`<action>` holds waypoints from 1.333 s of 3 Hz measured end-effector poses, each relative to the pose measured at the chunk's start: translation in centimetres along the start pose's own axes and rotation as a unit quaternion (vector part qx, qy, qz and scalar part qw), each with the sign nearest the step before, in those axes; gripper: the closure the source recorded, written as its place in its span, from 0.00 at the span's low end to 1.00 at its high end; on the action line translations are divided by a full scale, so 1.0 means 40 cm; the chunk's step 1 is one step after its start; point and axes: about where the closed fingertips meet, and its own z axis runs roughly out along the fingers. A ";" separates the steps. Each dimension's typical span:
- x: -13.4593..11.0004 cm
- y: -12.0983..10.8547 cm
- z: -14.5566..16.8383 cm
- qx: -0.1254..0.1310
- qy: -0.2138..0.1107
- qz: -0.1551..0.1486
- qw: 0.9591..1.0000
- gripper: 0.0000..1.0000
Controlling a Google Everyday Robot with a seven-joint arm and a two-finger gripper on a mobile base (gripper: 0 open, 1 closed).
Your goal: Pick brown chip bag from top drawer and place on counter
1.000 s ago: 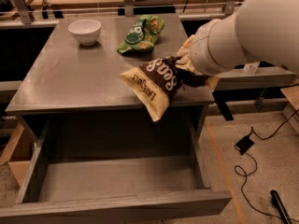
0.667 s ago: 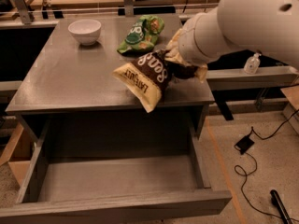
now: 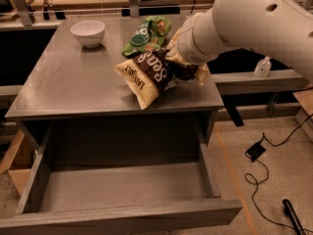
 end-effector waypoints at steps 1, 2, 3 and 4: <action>-0.004 -0.001 -0.004 0.001 0.000 -0.001 1.000 0.59; -0.009 -0.002 -0.007 0.002 -0.001 -0.003 1.000 0.36; -0.013 -0.002 -0.011 0.003 -0.001 -0.004 1.000 0.12; -0.016 -0.006 -0.016 0.004 -0.003 -0.005 1.000 0.00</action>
Offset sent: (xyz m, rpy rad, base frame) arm -0.0009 0.0009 0.0017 -0.0008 -0.0028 0.0013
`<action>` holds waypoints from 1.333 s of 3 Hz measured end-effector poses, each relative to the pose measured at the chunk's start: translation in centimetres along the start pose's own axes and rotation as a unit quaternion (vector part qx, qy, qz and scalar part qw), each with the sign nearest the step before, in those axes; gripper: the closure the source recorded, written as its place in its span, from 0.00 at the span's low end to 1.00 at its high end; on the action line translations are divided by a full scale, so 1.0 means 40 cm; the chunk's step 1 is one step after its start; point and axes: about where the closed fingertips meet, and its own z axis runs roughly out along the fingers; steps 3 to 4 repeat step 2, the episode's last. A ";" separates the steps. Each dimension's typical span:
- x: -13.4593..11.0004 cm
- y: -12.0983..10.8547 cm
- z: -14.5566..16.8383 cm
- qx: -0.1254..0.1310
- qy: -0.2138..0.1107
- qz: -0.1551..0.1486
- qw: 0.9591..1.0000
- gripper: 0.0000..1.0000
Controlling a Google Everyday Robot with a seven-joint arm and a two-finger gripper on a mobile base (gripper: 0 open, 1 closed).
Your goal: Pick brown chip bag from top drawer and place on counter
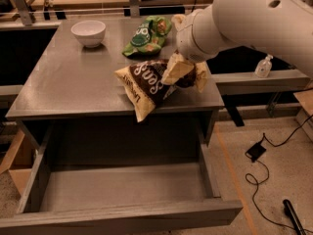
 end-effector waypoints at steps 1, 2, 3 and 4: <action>0.032 -0.021 -0.033 0.008 0.016 0.001 1.000 0.00; 0.099 -0.036 -0.089 0.018 0.054 0.015 0.998 0.00; 0.099 -0.036 -0.089 0.018 0.054 0.015 0.998 0.00; 0.099 -0.036 -0.089 0.018 0.054 0.015 0.998 0.00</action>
Offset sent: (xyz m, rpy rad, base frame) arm -0.0163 -0.1002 0.0204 -0.0880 0.0230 -0.2153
